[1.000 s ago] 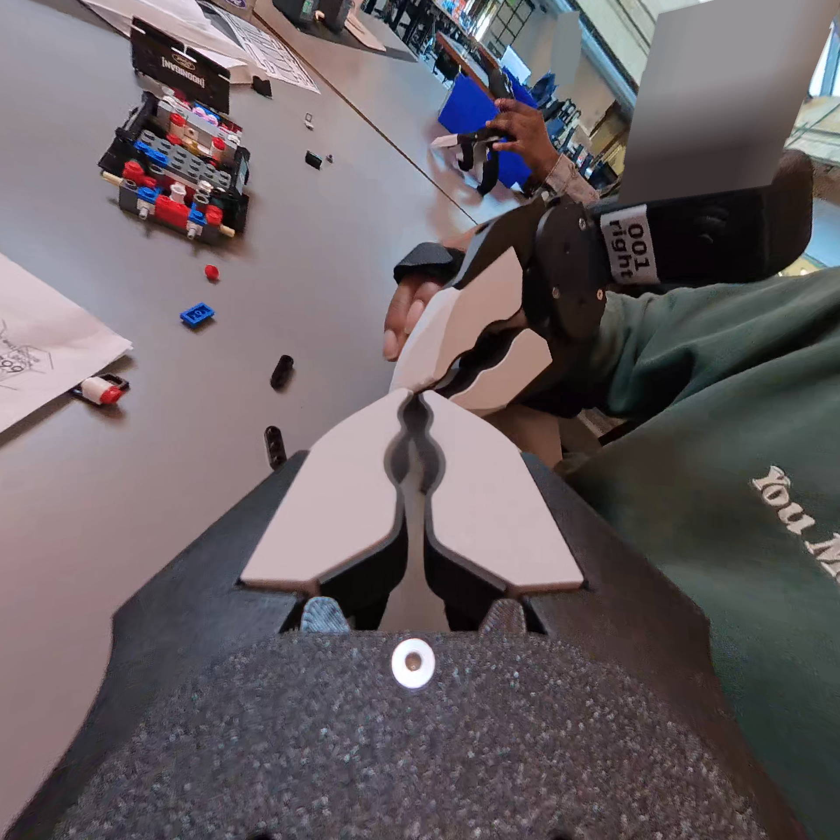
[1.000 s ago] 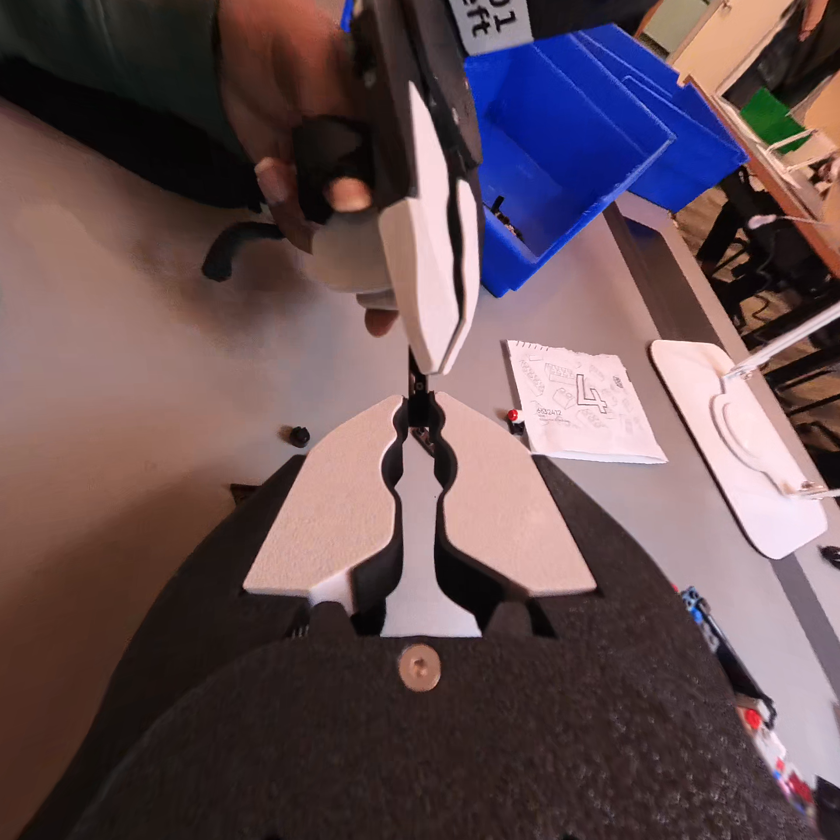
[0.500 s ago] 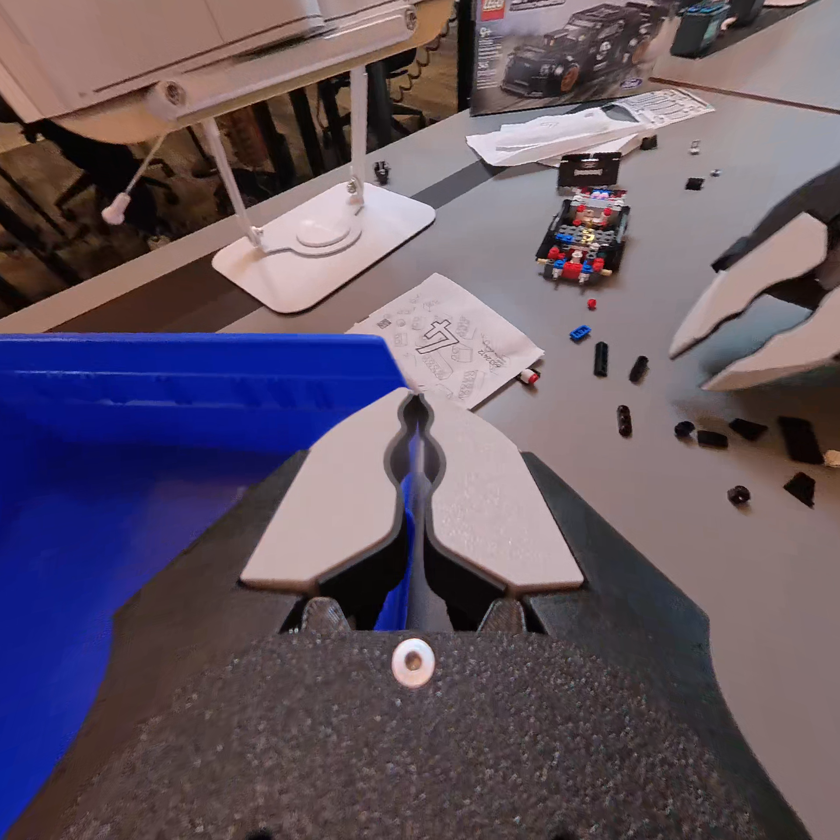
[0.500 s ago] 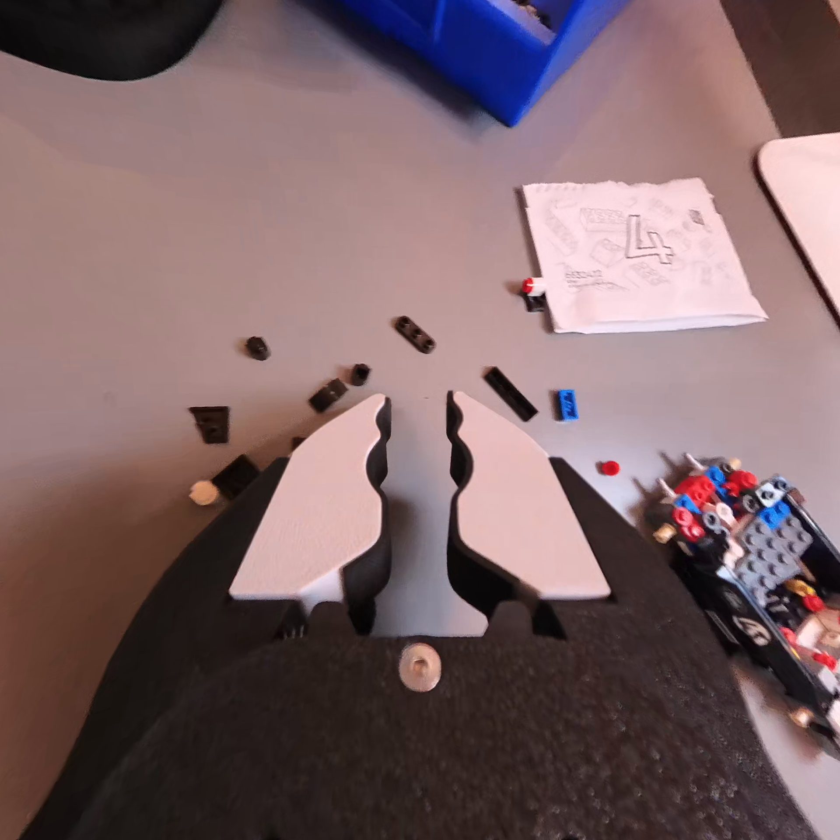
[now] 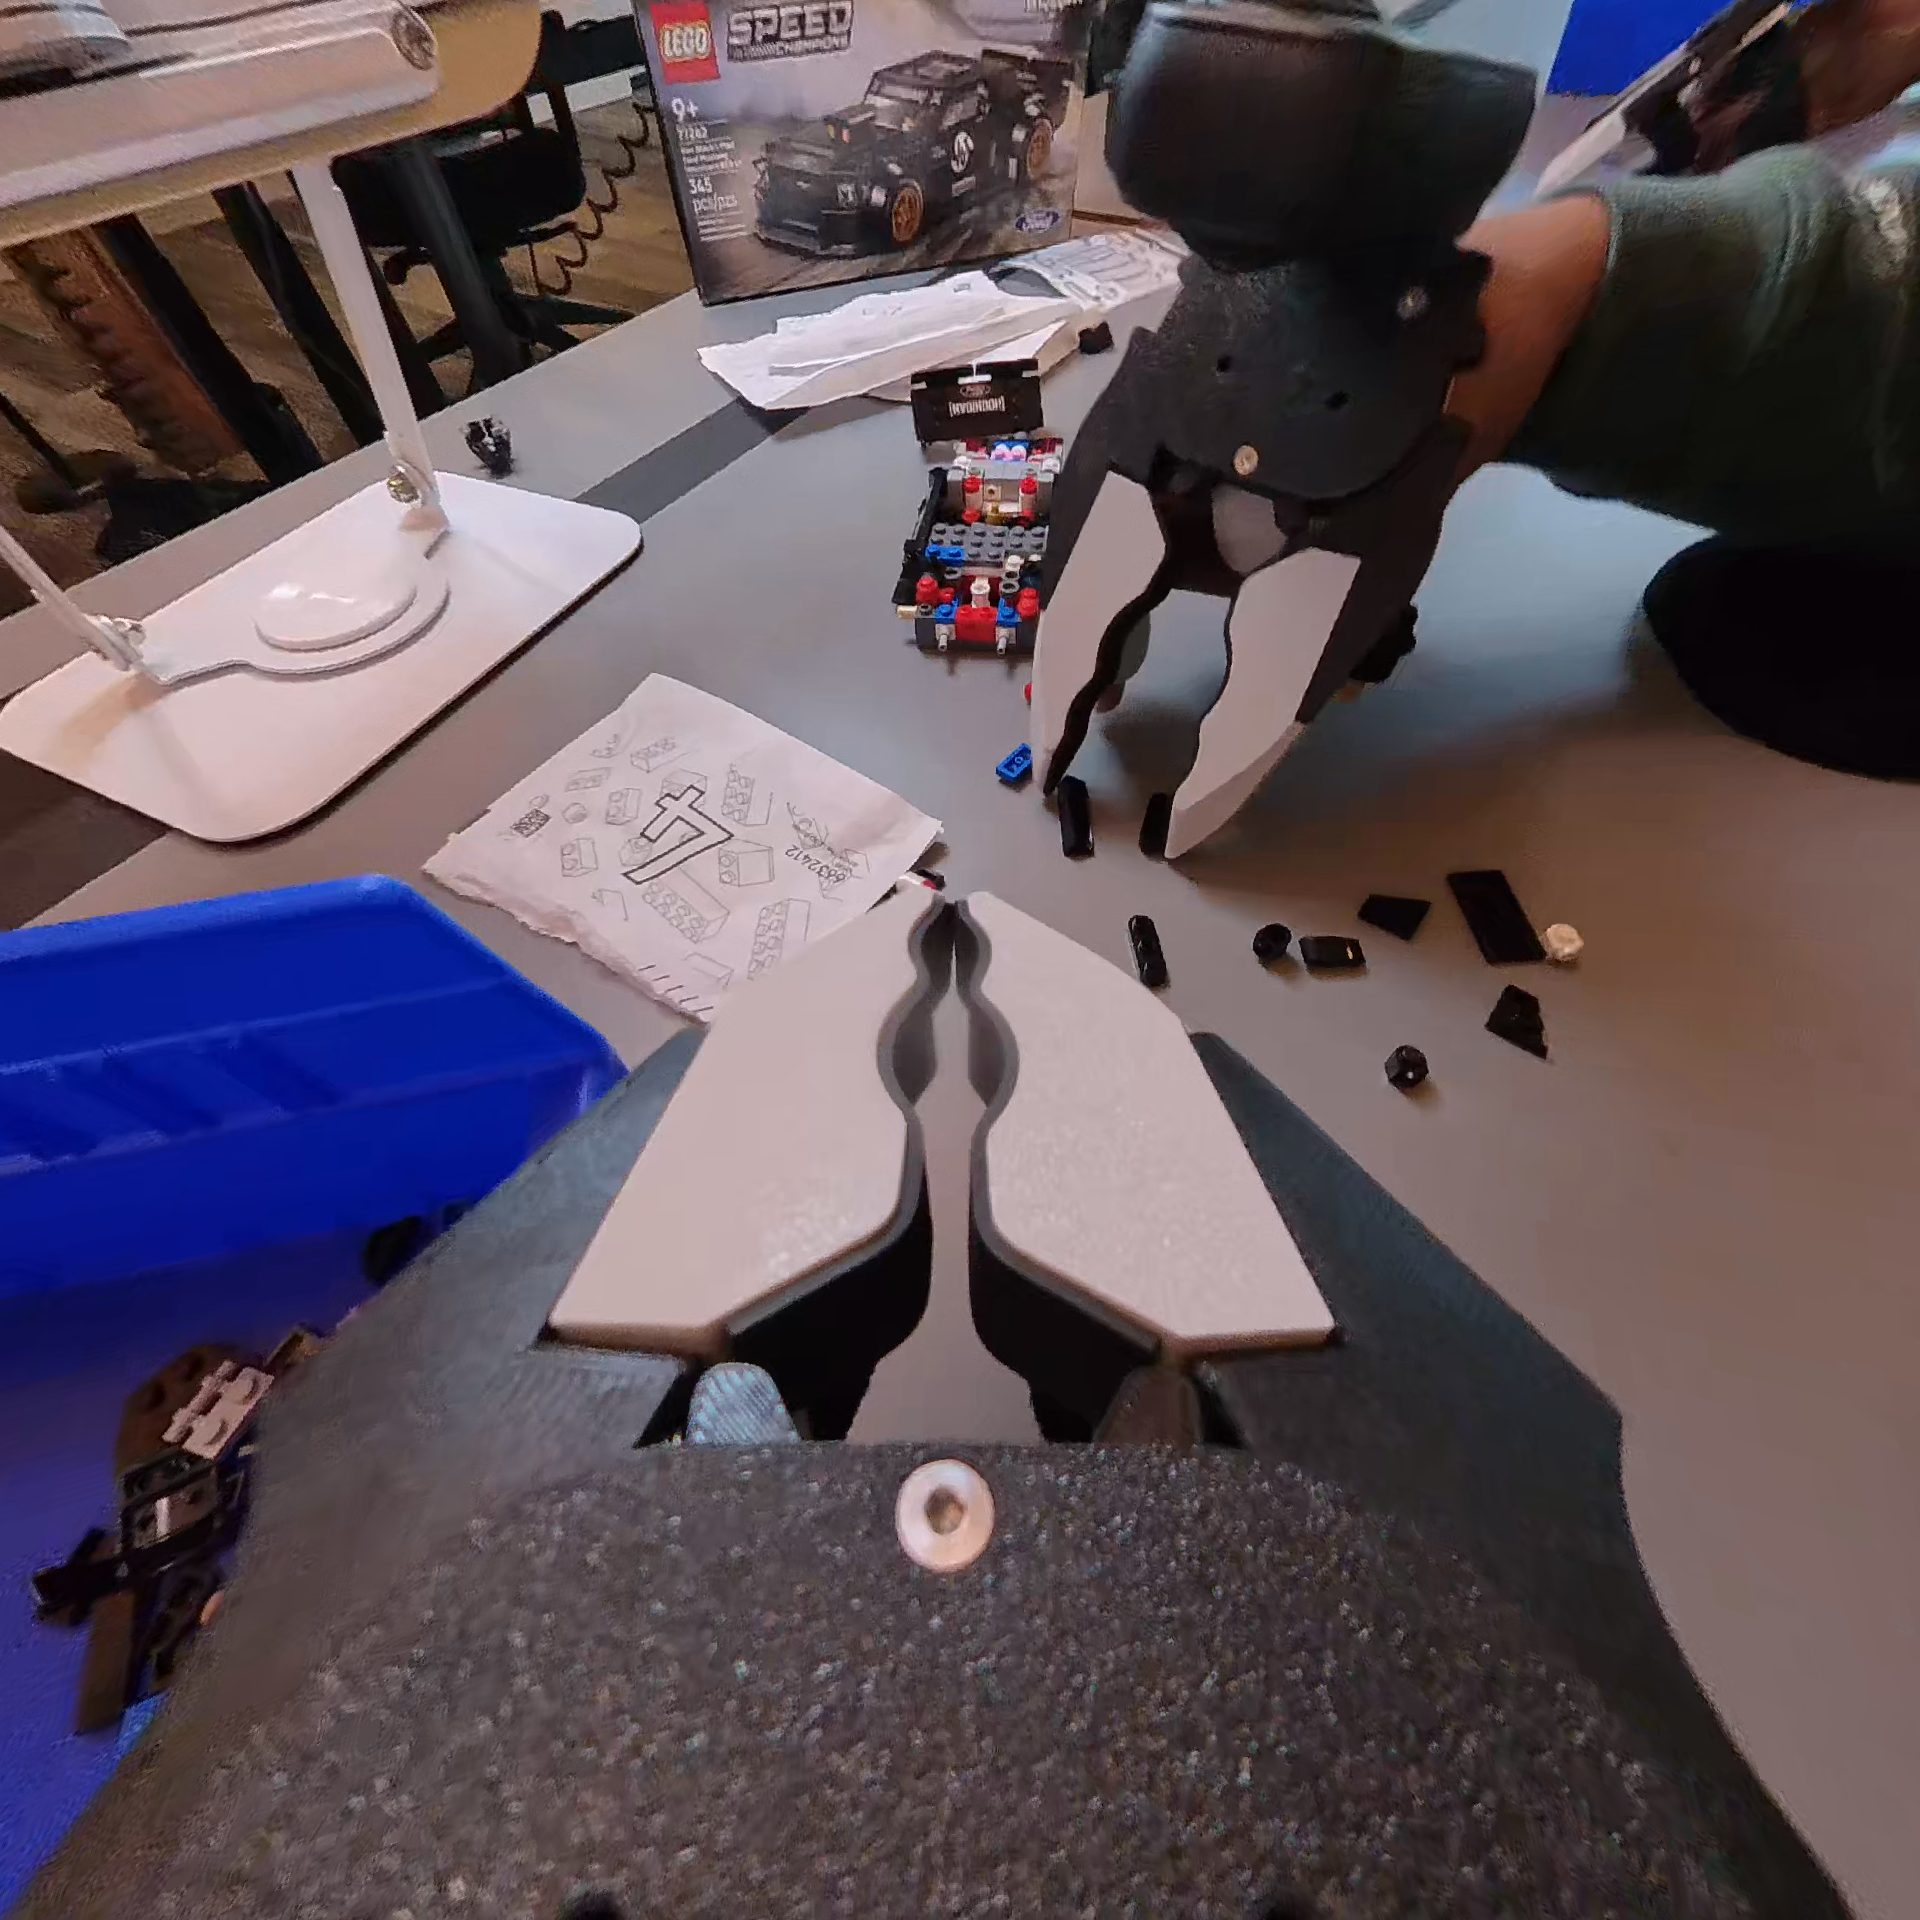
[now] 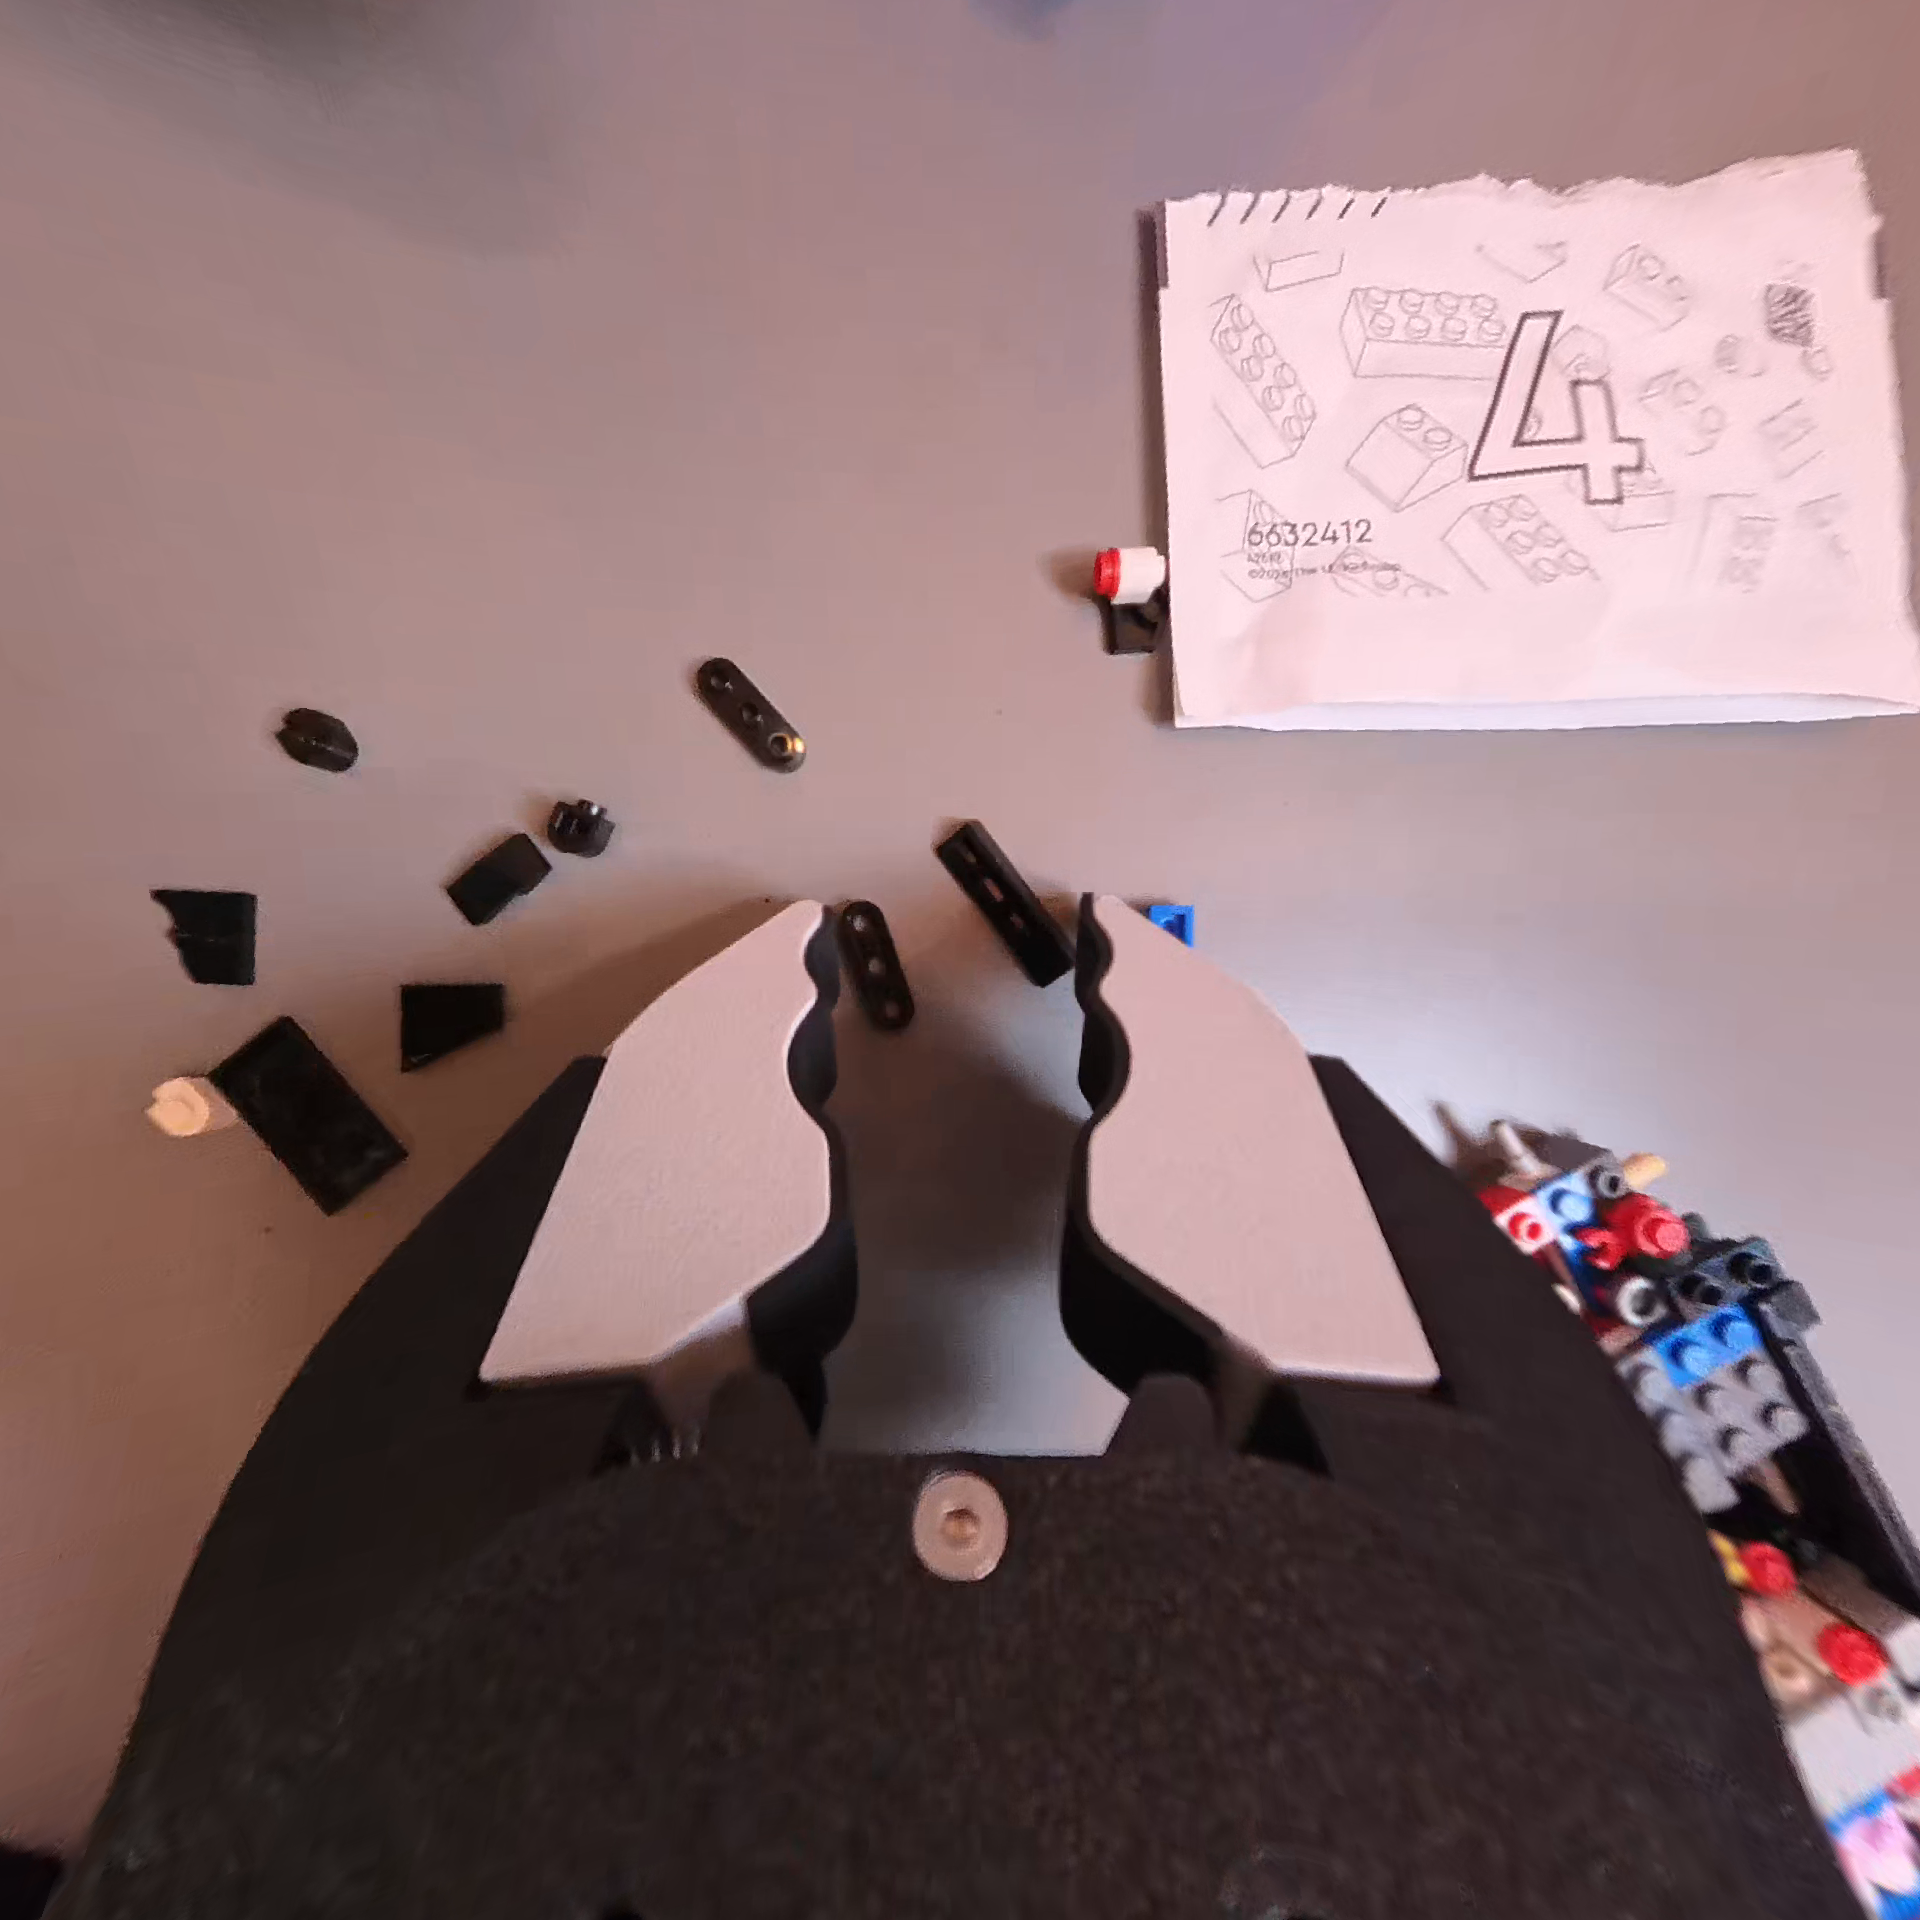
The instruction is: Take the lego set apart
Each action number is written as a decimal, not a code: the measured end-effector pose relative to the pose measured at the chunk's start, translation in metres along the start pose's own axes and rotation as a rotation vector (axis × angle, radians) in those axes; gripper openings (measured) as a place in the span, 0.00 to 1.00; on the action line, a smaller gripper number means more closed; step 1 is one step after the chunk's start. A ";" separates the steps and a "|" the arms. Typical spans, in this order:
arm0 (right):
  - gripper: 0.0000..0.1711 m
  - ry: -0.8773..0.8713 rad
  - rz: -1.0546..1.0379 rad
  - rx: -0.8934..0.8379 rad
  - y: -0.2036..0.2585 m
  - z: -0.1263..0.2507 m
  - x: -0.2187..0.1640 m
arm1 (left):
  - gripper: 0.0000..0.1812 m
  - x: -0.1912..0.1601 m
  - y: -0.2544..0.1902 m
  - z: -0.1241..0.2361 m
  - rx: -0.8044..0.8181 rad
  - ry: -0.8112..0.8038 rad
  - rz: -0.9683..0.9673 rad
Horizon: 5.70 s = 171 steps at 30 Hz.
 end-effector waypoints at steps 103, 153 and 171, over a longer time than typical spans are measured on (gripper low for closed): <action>0.04 -0.595 0.510 -0.615 0.065 0.061 0.042 | 0.15 0.015 -0.032 -0.015 -0.377 -0.142 0.253; 0.11 -0.138 0.091 0.000 0.035 -0.014 0.020 | 0.00 -0.017 -0.016 0.013 -0.130 0.395 -0.005; 0.04 -0.228 0.063 0.039 0.043 0.016 0.003 | 0.15 -0.055 -0.021 -0.008 -0.345 0.570 -0.112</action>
Point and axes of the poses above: each gripper's, where its closed fingertips meet, z back along the fingers, x out of its top, y = z × x across the jaws, the point moved 7 cm from there along z, back along the fingers, and after that the axes turned 4 degrees about -x, right-handed, at the moved point
